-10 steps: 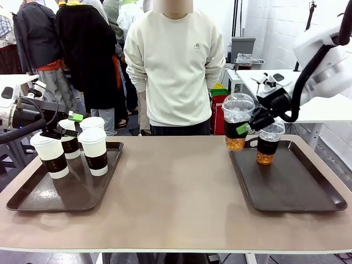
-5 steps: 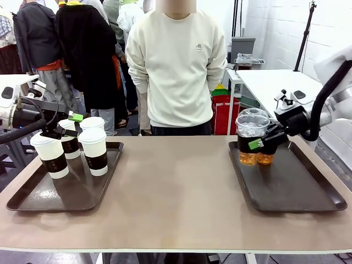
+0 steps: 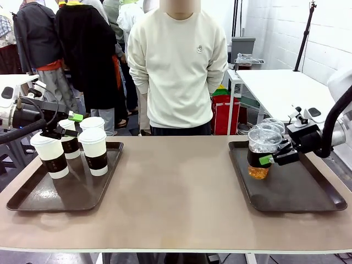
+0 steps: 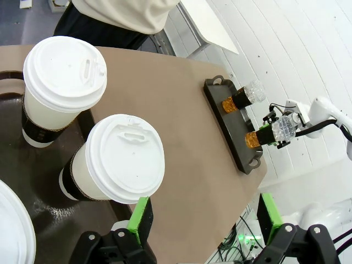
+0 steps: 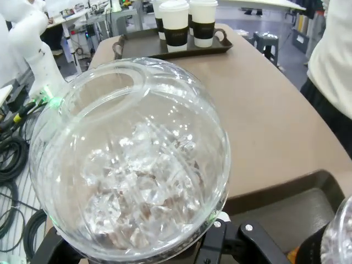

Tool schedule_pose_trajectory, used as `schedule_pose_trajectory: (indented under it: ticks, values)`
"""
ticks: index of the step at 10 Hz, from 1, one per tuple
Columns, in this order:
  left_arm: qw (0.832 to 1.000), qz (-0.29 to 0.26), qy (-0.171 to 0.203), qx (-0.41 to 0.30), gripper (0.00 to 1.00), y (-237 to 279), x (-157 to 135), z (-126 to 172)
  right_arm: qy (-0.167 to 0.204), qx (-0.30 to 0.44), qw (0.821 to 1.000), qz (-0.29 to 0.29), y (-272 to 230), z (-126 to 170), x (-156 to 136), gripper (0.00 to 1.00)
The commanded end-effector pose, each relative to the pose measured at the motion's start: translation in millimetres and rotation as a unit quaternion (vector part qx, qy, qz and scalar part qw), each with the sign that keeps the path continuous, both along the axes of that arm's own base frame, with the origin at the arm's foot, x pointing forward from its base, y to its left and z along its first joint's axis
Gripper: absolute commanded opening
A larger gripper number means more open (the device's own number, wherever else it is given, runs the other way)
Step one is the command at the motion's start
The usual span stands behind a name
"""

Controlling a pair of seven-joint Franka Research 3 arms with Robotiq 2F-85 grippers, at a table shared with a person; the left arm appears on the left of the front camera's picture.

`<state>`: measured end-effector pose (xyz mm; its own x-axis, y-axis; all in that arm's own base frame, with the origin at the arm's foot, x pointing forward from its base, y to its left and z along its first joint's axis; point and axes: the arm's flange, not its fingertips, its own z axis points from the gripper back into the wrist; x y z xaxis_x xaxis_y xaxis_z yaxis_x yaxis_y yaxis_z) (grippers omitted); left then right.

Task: Distribute the coffee onto the tray.
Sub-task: Pick up another iced Americano from the middle of the table and place it on the right Handle tray.

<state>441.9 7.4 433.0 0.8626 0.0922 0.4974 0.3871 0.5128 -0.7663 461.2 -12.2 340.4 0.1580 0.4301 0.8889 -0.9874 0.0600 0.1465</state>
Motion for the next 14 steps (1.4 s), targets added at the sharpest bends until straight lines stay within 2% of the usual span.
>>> schedule_pose_trajectory:
  ticks: [1, 4, 12, 14]
  values:
    - [1.0, 0.0, 0.001, -0.001, 1.0, 0, -2, 1, -0.01, 0.0, 1.0, 0.01, -12, -12, -2, 0.63]
    - [1.0, 0.0, 0.001, -0.001, 1.0, 0, -2, 1, -0.008, 0.006, 1.0, 0.017, -31, -38, 3, 0.63]
    - [1.0, 0.0, 0.001, -0.001, 1.0, 0, -2, 1, 0.028, 0.004, 0.999, 0.022, -42, -58, 27, 0.63]
    - [1.0, 0.0, 0.001, -0.001, 1.0, 0, -2, 1, 0.035, 0.007, 0.999, 0.023, -42, -58, 27, 1.0]
